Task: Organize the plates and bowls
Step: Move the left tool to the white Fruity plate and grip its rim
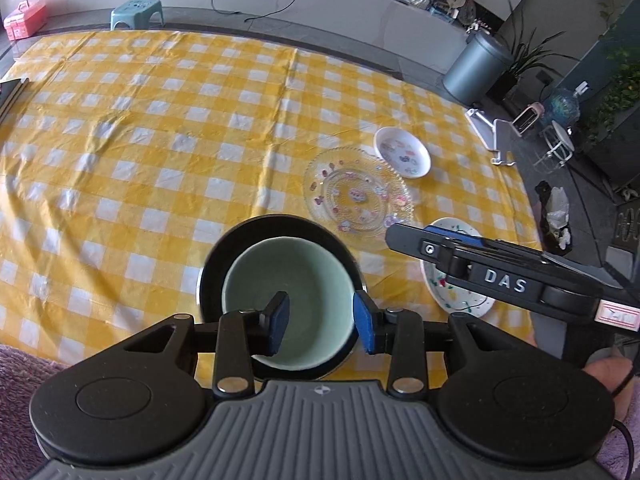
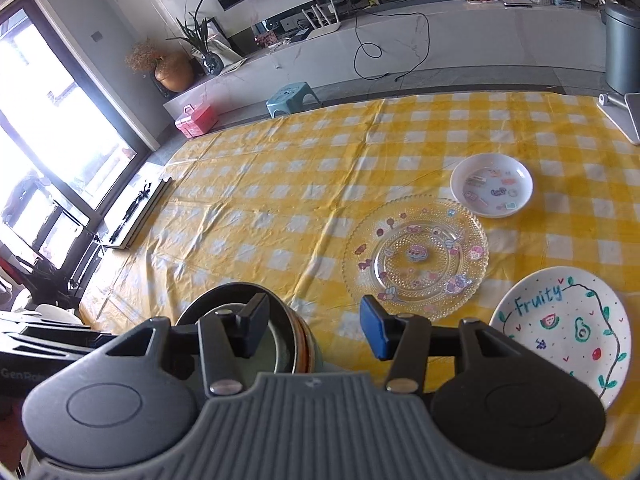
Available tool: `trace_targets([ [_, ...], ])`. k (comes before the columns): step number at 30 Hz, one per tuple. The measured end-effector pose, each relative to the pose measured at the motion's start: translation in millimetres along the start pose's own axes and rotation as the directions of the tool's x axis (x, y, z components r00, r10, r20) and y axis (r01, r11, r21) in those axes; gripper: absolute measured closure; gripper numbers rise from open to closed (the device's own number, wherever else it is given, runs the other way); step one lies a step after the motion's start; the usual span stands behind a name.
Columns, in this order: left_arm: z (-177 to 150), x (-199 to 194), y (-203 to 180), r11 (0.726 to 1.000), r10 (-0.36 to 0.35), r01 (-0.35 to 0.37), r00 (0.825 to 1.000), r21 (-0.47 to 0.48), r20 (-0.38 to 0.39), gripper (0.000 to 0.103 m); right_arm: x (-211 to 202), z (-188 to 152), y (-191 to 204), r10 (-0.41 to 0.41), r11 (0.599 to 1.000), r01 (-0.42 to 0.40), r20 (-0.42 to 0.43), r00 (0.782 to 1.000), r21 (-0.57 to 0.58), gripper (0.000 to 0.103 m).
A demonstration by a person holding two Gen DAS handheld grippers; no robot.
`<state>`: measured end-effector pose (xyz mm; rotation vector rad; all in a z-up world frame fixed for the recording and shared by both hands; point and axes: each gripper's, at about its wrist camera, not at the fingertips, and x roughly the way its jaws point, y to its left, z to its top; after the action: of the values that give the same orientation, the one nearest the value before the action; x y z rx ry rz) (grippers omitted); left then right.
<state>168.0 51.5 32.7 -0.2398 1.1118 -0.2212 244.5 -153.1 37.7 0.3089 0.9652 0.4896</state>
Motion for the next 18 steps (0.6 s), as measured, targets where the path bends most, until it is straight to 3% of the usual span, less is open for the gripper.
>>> trace_targets([
  [5,-14,-1,-24,0.994,-0.107,0.107,0.989,0.003,0.099,0.055,-20,-11,-29,-0.062,0.996,0.056,0.08,0.995,0.076,0.052],
  [11,-27,15,-64,0.968,-0.248,0.252,0.956,-0.003,0.154,0.055,-53,-31,-80,-0.165,0.972,0.13,0.177,0.97,0.194,0.053],
  [18,-33,57,-94,0.949,-0.295,0.31,0.937,-0.055,0.185,0.055,-76,-54,-149,-0.281,0.901,0.203,0.161,0.946,0.384,0.053],
])
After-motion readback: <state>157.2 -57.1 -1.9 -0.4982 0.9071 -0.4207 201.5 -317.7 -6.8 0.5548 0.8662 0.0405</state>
